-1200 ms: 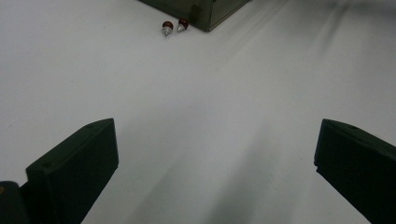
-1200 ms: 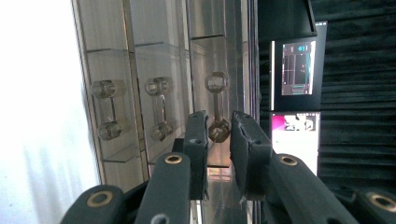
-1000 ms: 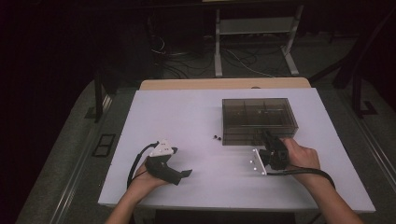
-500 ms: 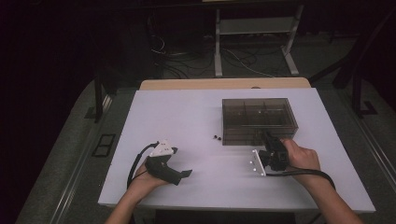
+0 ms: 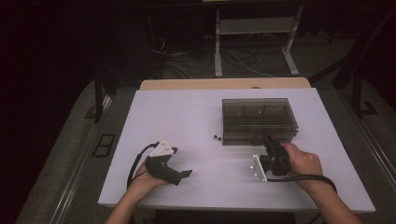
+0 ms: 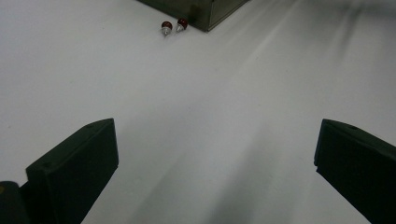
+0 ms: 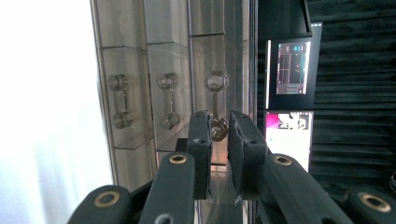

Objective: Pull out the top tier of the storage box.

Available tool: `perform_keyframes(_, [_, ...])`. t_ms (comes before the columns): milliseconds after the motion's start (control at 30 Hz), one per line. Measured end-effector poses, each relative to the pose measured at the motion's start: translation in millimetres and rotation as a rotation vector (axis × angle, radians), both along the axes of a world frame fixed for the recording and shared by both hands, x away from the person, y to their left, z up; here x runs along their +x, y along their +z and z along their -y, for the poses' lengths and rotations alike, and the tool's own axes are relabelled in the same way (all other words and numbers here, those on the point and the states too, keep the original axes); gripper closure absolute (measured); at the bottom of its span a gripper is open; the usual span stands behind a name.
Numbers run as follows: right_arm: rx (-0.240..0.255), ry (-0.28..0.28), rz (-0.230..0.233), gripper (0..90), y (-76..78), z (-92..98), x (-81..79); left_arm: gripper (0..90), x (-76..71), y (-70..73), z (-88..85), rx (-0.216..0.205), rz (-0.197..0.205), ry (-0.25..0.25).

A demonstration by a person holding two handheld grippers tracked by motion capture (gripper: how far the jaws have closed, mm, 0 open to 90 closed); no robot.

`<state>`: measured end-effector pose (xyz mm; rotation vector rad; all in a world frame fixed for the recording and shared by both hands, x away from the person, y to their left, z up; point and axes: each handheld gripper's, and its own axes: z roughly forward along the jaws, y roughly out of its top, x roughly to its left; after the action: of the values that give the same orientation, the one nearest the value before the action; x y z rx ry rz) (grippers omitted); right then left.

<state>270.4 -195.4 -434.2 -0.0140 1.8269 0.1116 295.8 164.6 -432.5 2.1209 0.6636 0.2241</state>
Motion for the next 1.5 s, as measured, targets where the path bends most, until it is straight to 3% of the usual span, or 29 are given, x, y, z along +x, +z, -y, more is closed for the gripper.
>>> perform_keyframes(633, [-0.01,0.002,-0.002,77.8,0.9,-2.2,-14.4,0.0,-0.9,-0.4,1.7,-0.011,-0.005,0.004])
perform_keyframes(933, [-0.005,0.033,0.008,57.1,1.8,2.2,-30.7,0.0,-1.3,0.3,1.9,-0.009,0.002,0.003])
perform_keyframes(1100, [0.008,0.041,0.003,52.5,-2.1,4.5,-35.4,0.0,-1.2,0.3,1.7,-0.005,0.006,0.001])
perform_keyframes(1267, [0.021,0.048,-0.032,49.1,-7.0,5.3,-36.2,0.0,-0.9,-0.1,1.2,-0.009,0.01,0.005])
perform_keyframes(1333, [0.028,0.055,-0.015,44.0,-9.1,6.9,-37.3,0.0,-0.7,-0.3,0.7,0.002,0.013,0.002])
perform_keyframes(1500, [0.043,0.048,-0.042,38.2,-11.7,9.0,-36.3,0.0,-1.1,-0.8,1.1,0.006,0.016,0.007])
